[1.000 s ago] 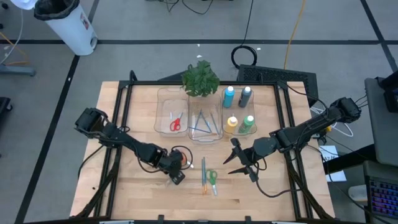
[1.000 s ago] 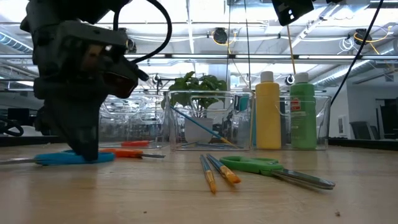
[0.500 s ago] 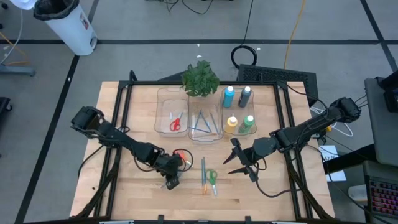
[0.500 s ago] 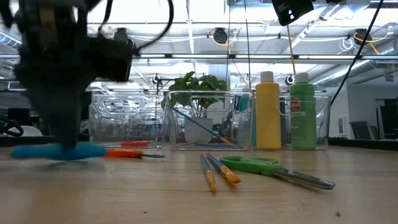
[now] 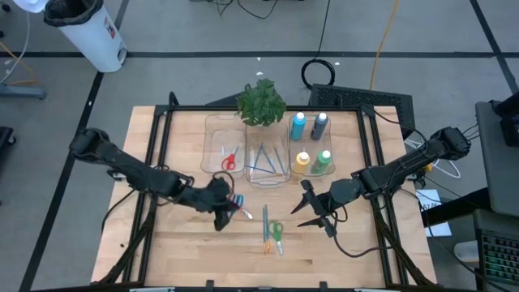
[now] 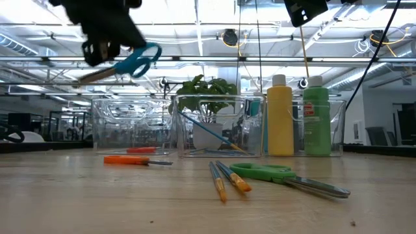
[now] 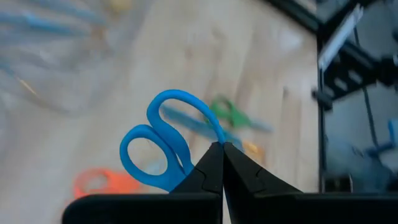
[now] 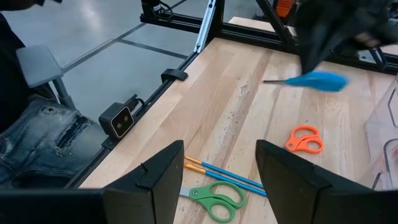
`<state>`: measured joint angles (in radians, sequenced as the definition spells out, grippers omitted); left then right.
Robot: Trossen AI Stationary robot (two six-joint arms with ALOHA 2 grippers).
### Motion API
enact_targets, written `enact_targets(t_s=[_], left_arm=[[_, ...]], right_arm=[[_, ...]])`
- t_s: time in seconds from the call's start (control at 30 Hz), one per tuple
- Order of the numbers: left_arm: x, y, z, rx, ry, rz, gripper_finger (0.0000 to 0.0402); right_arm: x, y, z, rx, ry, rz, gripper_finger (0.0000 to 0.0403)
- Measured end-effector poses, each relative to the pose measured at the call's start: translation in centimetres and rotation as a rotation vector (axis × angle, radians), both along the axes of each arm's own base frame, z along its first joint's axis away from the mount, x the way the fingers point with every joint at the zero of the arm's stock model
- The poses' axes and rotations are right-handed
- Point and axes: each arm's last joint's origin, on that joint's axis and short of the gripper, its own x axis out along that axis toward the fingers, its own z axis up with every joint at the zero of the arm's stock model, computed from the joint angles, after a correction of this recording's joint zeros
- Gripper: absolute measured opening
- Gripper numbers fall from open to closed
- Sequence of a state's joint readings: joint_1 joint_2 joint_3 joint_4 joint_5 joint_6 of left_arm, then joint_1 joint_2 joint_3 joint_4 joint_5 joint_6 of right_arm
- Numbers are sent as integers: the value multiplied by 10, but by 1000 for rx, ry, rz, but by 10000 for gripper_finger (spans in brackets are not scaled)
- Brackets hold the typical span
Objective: Pick & Place Paint Supplies
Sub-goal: Put the blue scissors into the left transparent bin
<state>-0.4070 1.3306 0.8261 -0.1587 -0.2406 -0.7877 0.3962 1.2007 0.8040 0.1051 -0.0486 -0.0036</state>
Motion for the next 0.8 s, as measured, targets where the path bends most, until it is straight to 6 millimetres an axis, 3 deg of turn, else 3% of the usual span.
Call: enact_targets(t_s=[0.37,0.8], left_arm=[[-11,32,33,146,-144,109,0],[-10,77,43,247,-160,234,0]], right_arm=[[0,0,0,1,-3,0,194],[0,0,0,1,-2,0,194]])
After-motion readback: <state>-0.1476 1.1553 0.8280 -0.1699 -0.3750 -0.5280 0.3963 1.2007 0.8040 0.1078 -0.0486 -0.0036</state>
